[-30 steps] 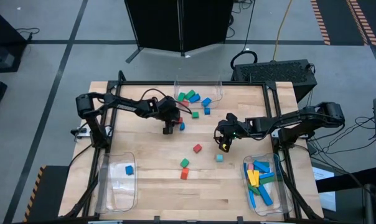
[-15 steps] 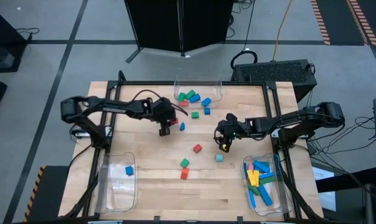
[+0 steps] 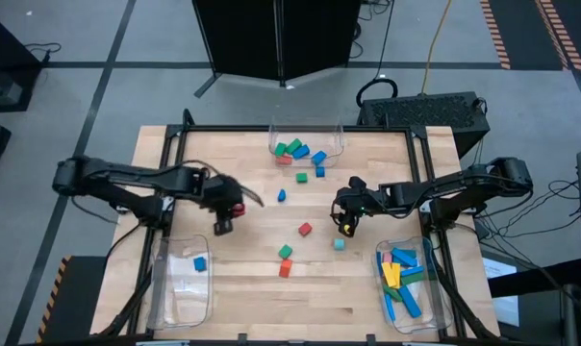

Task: Sort blocks by size
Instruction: Put the red half circle block into the bottom left transparent bin

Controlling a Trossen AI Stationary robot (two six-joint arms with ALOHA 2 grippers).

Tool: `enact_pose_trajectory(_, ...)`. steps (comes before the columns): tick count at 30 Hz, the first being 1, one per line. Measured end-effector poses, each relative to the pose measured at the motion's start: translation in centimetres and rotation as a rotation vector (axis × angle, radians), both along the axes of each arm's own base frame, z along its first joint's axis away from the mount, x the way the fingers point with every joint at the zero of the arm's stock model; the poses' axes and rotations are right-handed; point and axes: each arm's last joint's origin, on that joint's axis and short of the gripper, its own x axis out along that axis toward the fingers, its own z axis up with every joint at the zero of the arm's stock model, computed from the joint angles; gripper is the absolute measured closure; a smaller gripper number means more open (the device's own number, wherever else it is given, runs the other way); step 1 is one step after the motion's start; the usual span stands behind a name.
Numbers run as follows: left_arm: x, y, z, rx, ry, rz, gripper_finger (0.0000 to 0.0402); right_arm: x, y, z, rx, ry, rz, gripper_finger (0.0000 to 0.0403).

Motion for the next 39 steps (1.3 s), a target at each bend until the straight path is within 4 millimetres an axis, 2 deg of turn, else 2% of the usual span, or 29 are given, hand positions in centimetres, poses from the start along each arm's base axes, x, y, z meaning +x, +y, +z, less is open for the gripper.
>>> enact_pose_trajectory(9,-4.7,-4.1,4.1,-0.155,0.13,0.058,0.0262,0.0,0.0,0.0,0.008,-0.006,-0.008,0.0193)
enact_pose_trajectory(14,-6.2,-6.6,4.5,-0.316,0.236,0.091,0.0262,0.0,0.0,0.0,0.017,-0.005,-0.016,0.0193)
enact_pose_trajectory(19,-7.1,-9.0,3.4,-0.309,0.328,0.096,0.0263,0.0,0.3,0.0,0.018,0.0,-0.006,0.0193)
enact_pose_trajectory(24,-7.8,-10.5,1.7,-0.255,0.393,0.112,0.0263,0.0,0.6,0.0,0.018,-0.001,0.006,0.0193)
enact_pose_trajectory(33,-9.0,-11.2,-3.1,-0.237,0.607,0.211,0.0263,0.0,0.7,0.0,0.019,-0.004,0.007,0.0193)
enact_pose_trajectory(39,-9.3,-11.0,-4.5,-0.225,0.62,0.217,0.026,0.0,0.7,0.0,0.019,-0.007,0.007,0.0193)
